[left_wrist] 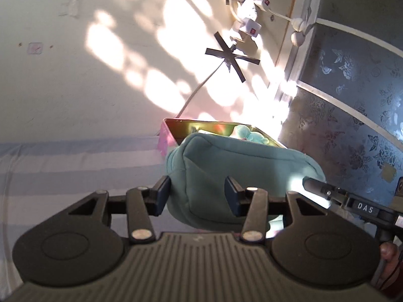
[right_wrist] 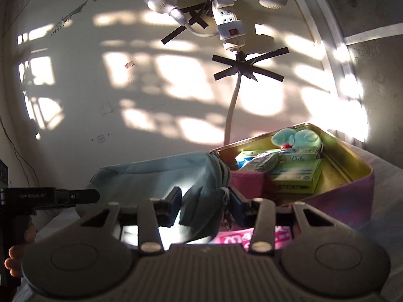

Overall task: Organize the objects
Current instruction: 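Lift the teal pouch with the right gripper toward the pink tin, then lower the teal pouch into the pink tin with the right gripper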

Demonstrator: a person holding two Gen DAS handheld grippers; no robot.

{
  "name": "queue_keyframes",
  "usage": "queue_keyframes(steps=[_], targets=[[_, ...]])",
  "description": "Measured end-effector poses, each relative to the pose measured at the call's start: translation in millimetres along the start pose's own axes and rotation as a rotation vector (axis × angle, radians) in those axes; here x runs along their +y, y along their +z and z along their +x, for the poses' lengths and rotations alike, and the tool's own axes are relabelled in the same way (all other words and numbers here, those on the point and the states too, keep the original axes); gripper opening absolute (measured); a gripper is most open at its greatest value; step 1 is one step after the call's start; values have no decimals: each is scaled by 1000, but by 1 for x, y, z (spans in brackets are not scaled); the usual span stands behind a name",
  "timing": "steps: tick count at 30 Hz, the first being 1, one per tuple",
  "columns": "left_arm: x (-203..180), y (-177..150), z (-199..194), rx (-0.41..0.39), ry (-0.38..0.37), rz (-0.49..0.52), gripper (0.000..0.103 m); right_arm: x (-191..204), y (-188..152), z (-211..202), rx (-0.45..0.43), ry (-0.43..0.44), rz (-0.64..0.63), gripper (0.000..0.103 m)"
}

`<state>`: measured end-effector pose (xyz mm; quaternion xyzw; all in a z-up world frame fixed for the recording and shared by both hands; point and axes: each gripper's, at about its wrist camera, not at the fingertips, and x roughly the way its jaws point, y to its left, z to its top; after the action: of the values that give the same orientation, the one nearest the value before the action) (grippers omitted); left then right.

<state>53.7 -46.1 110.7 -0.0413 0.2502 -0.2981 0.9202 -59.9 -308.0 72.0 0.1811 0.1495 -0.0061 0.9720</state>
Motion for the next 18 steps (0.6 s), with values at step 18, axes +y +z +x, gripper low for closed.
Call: queue_keyframes(steps=[18], targets=[[-81,25,160,115,236,193,75,-90,41,102,46,-304,-196,68]])
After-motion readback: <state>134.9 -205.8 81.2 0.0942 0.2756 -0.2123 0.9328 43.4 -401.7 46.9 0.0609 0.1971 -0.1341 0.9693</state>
